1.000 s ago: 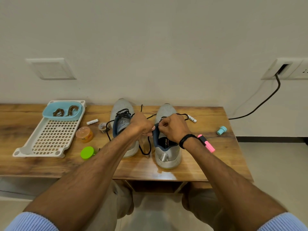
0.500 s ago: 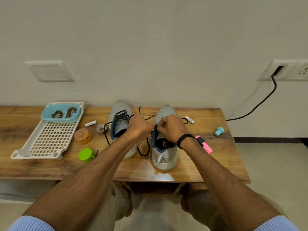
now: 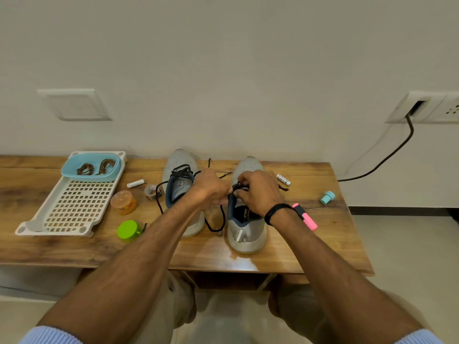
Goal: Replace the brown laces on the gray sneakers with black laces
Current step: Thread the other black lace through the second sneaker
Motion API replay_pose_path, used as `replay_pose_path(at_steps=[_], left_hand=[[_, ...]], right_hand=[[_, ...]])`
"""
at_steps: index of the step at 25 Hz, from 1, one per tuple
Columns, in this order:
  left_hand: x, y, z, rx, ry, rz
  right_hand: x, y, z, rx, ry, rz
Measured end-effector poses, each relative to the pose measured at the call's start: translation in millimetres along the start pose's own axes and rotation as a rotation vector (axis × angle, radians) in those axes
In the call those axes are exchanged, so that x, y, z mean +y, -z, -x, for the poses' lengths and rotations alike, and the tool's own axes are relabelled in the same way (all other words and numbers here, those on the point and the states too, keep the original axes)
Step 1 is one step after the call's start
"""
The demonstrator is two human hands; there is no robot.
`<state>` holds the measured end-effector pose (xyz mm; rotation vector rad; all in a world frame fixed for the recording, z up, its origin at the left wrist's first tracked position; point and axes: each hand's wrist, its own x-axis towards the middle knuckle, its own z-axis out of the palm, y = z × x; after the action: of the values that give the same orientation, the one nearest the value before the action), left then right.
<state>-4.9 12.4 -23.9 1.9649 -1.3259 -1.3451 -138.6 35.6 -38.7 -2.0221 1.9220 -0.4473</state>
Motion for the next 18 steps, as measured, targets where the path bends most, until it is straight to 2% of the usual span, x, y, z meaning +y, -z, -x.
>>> replay_pose_path(at_steps=[2,4,8,14,17,18], left_hand=[[1,5,2,-0.06,0.05,0.065],[0,7,1,-0.078,0.093,0.092],[-3,5,-4,-0.097,0.137,0.081],[3,-7,-14,0.015,0.07,0.082],[5,-1,-17,0.068,0.026,0.165],[8,5,-17,0.135,0.008,0.199]], right_hand=[[-6,6,8,0.193,-0.014,0.059],[-13,7,18,0.265,-0.091,-0.031],[-26,-17,40,0.02,-0.155,-0.052],[-30,-40,28,0.077,-0.282,-0.137],[-25,-40,26,0.074,-0.336,-0.184],[-23,-40,26,0.075,-0.347,-0.193]])
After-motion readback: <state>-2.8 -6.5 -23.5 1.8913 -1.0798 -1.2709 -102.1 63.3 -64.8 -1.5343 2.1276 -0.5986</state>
